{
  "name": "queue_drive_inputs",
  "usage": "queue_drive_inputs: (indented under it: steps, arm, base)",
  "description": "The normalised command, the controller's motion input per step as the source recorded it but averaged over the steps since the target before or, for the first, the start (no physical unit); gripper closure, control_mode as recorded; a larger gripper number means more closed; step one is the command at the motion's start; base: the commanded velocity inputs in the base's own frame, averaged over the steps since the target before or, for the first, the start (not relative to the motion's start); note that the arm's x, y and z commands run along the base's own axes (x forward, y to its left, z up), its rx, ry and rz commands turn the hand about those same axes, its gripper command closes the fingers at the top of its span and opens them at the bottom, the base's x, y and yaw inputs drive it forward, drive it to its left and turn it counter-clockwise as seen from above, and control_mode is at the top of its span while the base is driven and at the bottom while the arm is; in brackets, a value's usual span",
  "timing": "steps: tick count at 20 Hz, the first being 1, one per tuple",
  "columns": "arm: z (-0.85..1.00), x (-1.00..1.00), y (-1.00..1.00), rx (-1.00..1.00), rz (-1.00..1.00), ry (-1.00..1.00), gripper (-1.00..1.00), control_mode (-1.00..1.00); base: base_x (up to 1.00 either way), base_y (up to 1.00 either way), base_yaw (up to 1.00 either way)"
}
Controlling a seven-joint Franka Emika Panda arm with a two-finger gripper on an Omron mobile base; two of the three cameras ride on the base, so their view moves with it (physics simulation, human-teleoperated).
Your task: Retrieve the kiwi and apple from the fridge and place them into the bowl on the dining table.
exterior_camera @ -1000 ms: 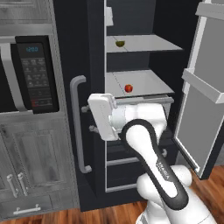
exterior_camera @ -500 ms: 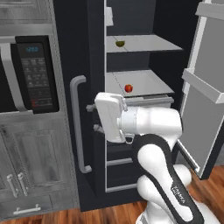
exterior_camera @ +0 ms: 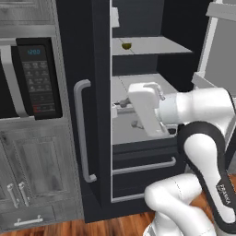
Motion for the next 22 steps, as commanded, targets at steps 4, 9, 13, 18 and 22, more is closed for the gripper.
queue_drive_inputs:
  steps: [4,9,13,18,22]
  arm:
    - [-0.01,0.0,-0.81,-0.42,0.0,0.0,-1.0,-1.0]
    - [-0.36,0.0,-0.8,-0.5,0.0,-0.02,-1.0,-1.0]
    - [-0.48,0.0,-0.74,-0.5,0.0,-0.1,-1.0,-1.0]
    - [-0.51,0.0,-0.73,-0.42,0.0,-0.14,-1.0,-1.0]
    - [-0.36,0.0,-0.71,-0.29,0.0,-0.16,-1.0,-1.0]
  base:
    - [0.0,0.0,0.0]
    - [0.0,0.0,0.0]
    - [0.0,0.0,0.0]
    - [0.0,0.0,0.0]
    - [0.0,0.0,0.0]
